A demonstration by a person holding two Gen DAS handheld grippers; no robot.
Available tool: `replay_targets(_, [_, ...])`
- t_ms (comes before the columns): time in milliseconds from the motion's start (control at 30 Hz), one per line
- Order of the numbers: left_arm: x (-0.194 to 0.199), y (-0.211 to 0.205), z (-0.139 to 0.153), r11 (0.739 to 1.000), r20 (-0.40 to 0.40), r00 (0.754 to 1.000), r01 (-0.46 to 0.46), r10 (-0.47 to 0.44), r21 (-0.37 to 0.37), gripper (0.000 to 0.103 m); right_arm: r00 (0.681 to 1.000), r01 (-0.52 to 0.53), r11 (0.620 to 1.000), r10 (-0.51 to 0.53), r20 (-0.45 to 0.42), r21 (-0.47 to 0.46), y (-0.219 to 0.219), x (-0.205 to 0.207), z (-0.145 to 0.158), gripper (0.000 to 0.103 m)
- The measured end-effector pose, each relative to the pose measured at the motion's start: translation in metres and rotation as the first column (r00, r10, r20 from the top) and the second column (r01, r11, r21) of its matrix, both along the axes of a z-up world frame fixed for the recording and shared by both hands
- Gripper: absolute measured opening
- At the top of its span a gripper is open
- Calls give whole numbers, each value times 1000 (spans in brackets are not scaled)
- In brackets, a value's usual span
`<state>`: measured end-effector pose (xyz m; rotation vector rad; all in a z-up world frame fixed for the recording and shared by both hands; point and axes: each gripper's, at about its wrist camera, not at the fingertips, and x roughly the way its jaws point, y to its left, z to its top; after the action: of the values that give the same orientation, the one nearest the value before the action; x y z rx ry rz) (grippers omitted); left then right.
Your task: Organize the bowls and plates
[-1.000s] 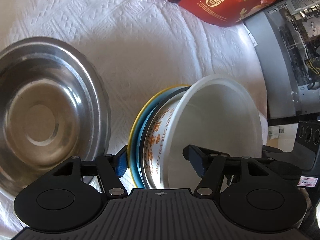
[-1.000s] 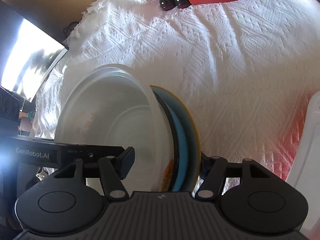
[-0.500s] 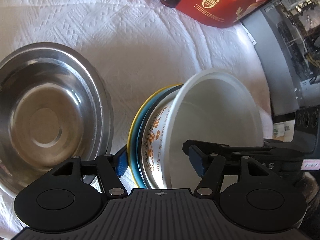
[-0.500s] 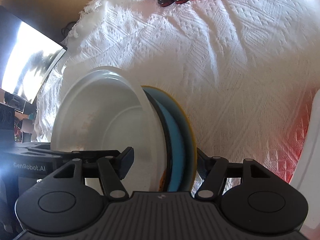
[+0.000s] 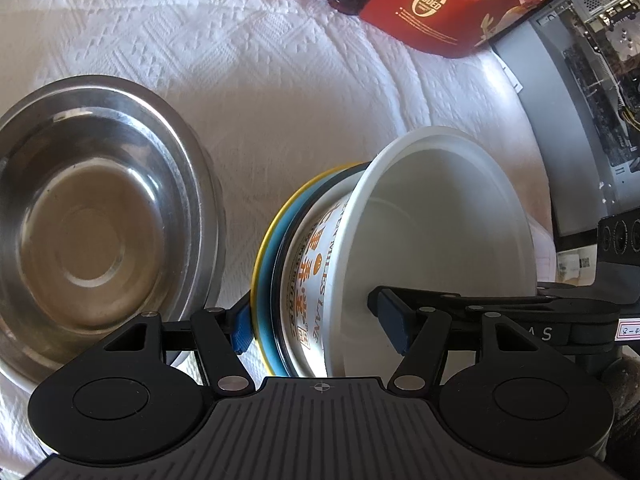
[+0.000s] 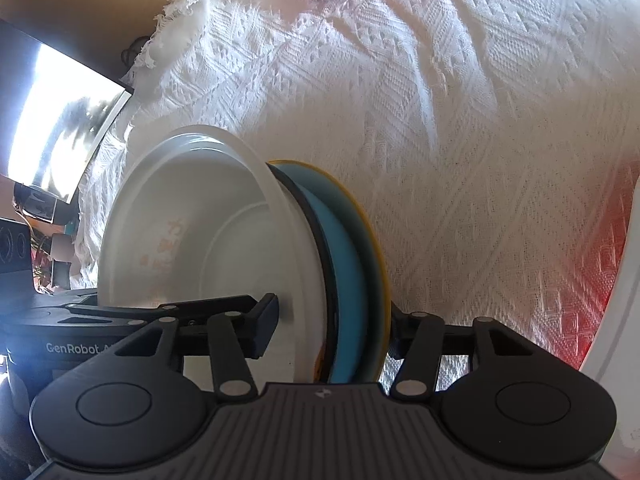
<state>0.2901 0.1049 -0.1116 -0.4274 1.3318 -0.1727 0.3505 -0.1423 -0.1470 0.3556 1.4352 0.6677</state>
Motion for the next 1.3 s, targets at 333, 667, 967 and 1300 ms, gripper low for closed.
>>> replay_targets(333, [-2, 1, 0, 1000, 8, 1000, -6, 6, -2, 67, 1000, -1, 1000, 1, 0, 2, -1, 1, 0, 54])
replay_targets(667, [-3, 2, 0, 1000, 10, 1000, -13, 13, -4, 66, 1000, 0, 1000, 0, 19, 25, -3, -1, -1, 55])
replay_targets(967, [-2, 0, -1, 1000, 0, 1000, -27, 27, 0, 66, 1000, -14, 1000, 15, -13, 25, -3, 2, -4, 53])
replay_targets(1300, [-8, 4, -1, 998, -20, 998, -55, 55, -34, 66, 999, -29, 999, 29, 13, -24, 2, 1, 2, 54])
